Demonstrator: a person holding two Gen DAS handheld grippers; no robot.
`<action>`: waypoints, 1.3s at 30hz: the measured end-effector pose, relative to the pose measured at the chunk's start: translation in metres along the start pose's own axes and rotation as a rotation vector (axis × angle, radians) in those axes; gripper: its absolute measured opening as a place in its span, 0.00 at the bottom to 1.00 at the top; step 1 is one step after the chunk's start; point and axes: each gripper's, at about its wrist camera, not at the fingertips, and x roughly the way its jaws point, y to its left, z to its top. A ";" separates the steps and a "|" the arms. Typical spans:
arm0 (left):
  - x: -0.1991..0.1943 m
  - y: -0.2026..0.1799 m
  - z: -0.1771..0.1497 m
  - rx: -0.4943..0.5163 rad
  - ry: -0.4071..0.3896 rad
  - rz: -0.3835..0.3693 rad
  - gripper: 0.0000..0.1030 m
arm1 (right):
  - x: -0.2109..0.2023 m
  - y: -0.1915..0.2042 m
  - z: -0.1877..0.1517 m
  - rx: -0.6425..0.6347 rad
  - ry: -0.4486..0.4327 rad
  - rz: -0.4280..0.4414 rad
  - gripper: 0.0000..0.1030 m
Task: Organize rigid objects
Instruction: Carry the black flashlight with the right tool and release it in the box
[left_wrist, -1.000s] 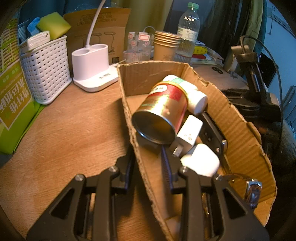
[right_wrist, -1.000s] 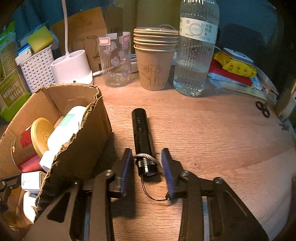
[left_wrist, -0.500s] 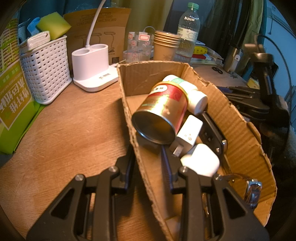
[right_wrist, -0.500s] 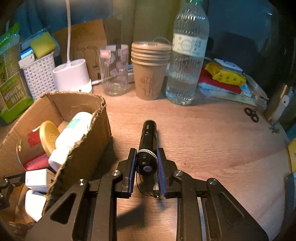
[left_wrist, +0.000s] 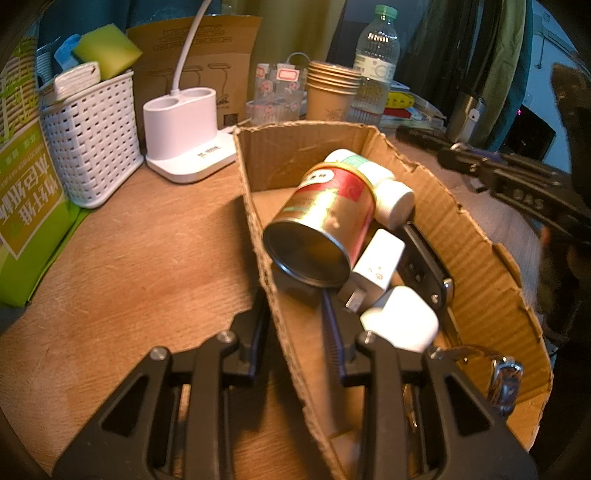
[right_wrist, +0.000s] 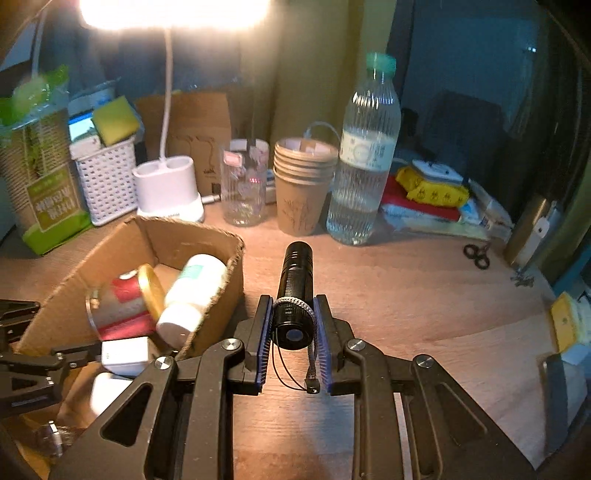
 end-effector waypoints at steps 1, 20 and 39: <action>0.000 0.000 0.000 0.000 0.000 0.000 0.29 | -0.005 0.003 0.000 -0.007 -0.009 0.000 0.23; 0.000 0.000 0.000 0.000 0.000 0.000 0.29 | -0.049 0.066 -0.025 -0.113 -0.013 0.133 0.23; 0.000 0.000 0.000 0.000 0.000 0.000 0.29 | -0.032 0.080 -0.025 -0.166 0.045 0.164 0.23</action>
